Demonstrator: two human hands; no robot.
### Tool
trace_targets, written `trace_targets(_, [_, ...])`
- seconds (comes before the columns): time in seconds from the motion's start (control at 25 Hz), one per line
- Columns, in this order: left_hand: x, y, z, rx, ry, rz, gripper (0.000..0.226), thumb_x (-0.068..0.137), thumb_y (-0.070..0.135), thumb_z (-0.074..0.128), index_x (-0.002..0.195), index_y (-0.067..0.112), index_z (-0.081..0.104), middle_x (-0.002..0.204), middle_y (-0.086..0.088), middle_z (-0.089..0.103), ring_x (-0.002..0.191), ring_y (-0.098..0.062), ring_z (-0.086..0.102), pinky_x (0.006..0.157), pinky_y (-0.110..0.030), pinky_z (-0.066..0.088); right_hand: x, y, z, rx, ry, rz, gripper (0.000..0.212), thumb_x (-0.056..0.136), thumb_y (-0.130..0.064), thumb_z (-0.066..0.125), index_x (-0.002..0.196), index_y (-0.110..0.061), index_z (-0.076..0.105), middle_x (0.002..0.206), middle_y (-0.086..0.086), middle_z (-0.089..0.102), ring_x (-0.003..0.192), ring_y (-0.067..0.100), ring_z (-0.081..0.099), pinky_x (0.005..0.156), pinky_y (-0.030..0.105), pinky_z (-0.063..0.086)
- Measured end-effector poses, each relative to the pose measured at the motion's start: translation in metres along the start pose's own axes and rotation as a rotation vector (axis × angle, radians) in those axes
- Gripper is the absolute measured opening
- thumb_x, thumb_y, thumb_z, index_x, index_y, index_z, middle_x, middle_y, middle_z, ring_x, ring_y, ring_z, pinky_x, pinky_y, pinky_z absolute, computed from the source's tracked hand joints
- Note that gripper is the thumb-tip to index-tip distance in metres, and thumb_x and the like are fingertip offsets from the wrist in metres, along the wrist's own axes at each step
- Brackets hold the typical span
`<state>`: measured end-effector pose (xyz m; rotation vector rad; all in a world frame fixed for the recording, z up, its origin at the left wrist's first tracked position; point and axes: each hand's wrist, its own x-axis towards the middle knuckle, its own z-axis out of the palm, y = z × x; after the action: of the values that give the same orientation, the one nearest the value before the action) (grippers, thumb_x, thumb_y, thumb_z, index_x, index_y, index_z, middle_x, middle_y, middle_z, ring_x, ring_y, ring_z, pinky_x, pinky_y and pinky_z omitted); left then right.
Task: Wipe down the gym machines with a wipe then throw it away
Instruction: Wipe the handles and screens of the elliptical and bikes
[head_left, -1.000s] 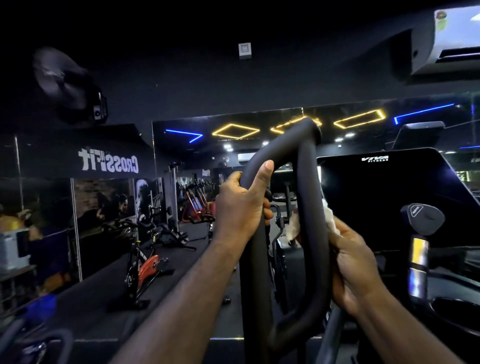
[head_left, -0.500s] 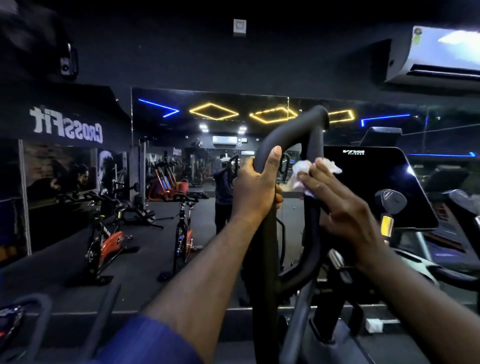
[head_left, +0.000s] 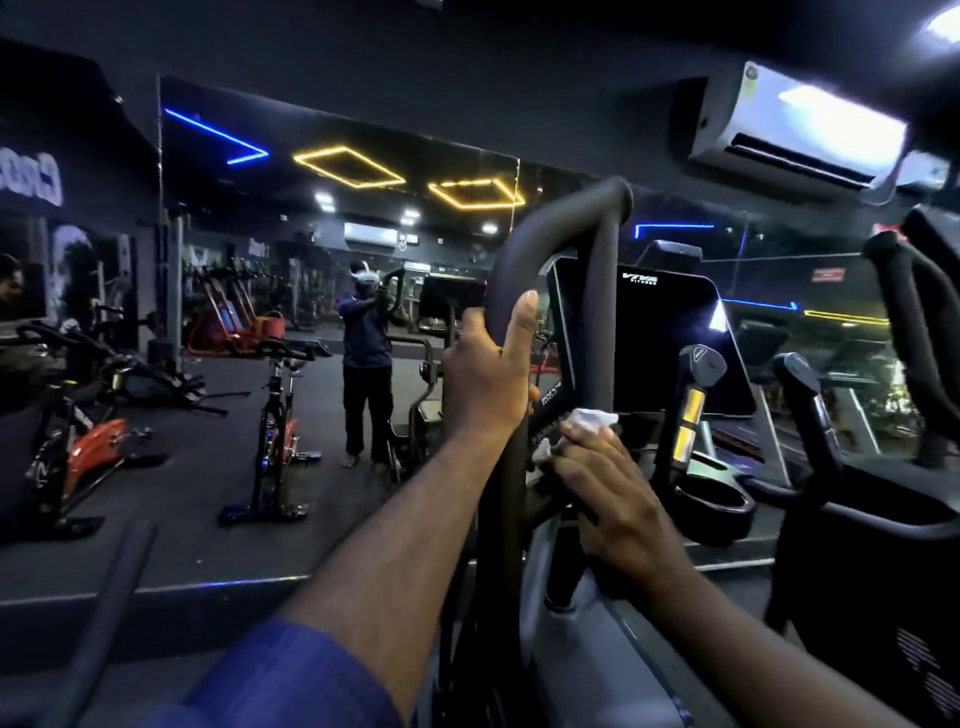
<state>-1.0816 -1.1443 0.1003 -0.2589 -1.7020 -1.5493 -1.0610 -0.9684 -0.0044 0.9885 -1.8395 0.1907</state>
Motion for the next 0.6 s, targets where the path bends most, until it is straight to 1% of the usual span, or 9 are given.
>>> trace_targets(0.08, [-0.006,-0.001,0.000,0.025,0.014,-0.007,0.066,0.100,0.070,0.050,0.123,0.009,0.059,0.077,-0.005,0.071,0.057,-0.014,0.071,0.053,-0.037,0.060,0.029,0.019,-0.024,-0.012,-0.051,-0.038,0.031,0.095,-0.007,0.059,0.123,0.001,0.069,0.130,0.016,0.066,0.143,0.031,0.049,0.122,0.055,0.034])
trace_targets(0.16, [-0.010,-0.004,0.000,-0.015,-0.004,-0.046,0.067,0.099,0.070,0.050,0.128,0.009,0.057,0.082,-0.008,0.072,0.055,-0.015,0.072,0.048,-0.032,0.057,0.077,0.046,-0.046,-0.042,-0.020,0.048,0.038,0.097,-0.011,0.062,0.134,-0.001,0.065,0.143,0.015,0.061,0.149,0.029,0.042,0.126,0.051,0.027])
trace_targets(0.24, [-0.011,-0.001,-0.003,-0.043,-0.027,-0.063,0.058,0.101,0.067,0.052,0.122,0.013,0.057,0.082,-0.010,0.072,0.053,-0.015,0.072,0.046,-0.031,0.057,0.104,0.061,-0.048,-0.098,-0.062,0.073,0.042,0.101,-0.016,0.060,0.142,-0.007,0.061,0.154,0.010,0.053,0.156,0.025,0.030,0.128,0.051,0.021])
trace_targets(0.28, [-0.011,0.000,-0.005,-0.029,-0.027,-0.050,0.054,0.102,0.065,0.052,0.119,0.014,0.057,0.081,-0.010,0.072,0.053,-0.014,0.072,0.046,-0.031,0.057,0.098,0.063,-0.038,-0.134,-0.101,0.040,0.040,0.102,-0.017,0.059,0.141,-0.007,0.062,0.154,0.010,0.053,0.157,0.025,0.028,0.128,0.053,0.021])
trace_targets(0.32, [-0.011,0.000,-0.005,-0.005,-0.017,-0.027,0.053,0.103,0.064,0.051,0.117,0.013,0.057,0.080,-0.010,0.072,0.052,-0.012,0.071,0.047,-0.031,0.057,0.084,0.060,-0.026,-0.152,-0.108,-0.005,0.037,0.101,-0.017,0.057,0.136,-0.006,0.065,0.149,0.011,0.057,0.156,0.027,0.030,0.127,0.054,0.022])
trace_targets(0.4, [-0.013,0.001,-0.005,0.047,0.006,-0.003,0.050,0.104,0.062,0.050,0.113,0.013,0.058,0.077,-0.009,0.071,0.051,-0.010,0.069,0.048,-0.030,0.056,0.037,0.036,0.000,-0.110,-0.019,-0.008,0.030,0.098,-0.013,0.058,0.123,-0.003,0.071,0.134,0.014,0.066,0.151,0.030,0.039,0.126,0.054,0.025])
trace_targets(0.44, [-0.014,0.002,-0.003,0.047,0.010,-0.006,0.050,0.104,0.061,0.050,0.112,0.012,0.057,0.077,-0.009,0.070,0.051,-0.011,0.070,0.048,-0.032,0.057,0.014,0.018,0.013,-0.058,0.061,0.044,0.029,0.097,-0.008,0.059,0.122,-0.003,0.072,0.131,0.014,0.068,0.150,0.030,0.041,0.126,0.053,0.025])
trace_targets(0.52, [-0.016,0.002,-0.002,0.017,0.007,-0.019,0.050,0.105,0.060,0.050,0.115,0.012,0.058,0.077,-0.010,0.071,0.052,-0.017,0.071,0.050,-0.038,0.060,-0.012,-0.026,0.042,0.060,0.188,0.231,0.036,0.097,-0.006,0.051,0.128,-0.003,0.070,0.136,0.013,0.065,0.150,0.028,0.041,0.126,0.050,0.024])
trace_targets(0.6, [-0.018,0.001,0.000,-0.033,0.011,-0.034,0.050,0.105,0.059,0.052,0.115,0.011,0.059,0.075,-0.010,0.070,0.053,-0.021,0.070,0.051,-0.039,0.060,-0.010,-0.055,0.059,0.164,0.302,0.417,0.039,0.101,-0.012,0.046,0.131,0.000,0.067,0.139,0.014,0.063,0.150,0.028,0.039,0.125,0.050,0.028])
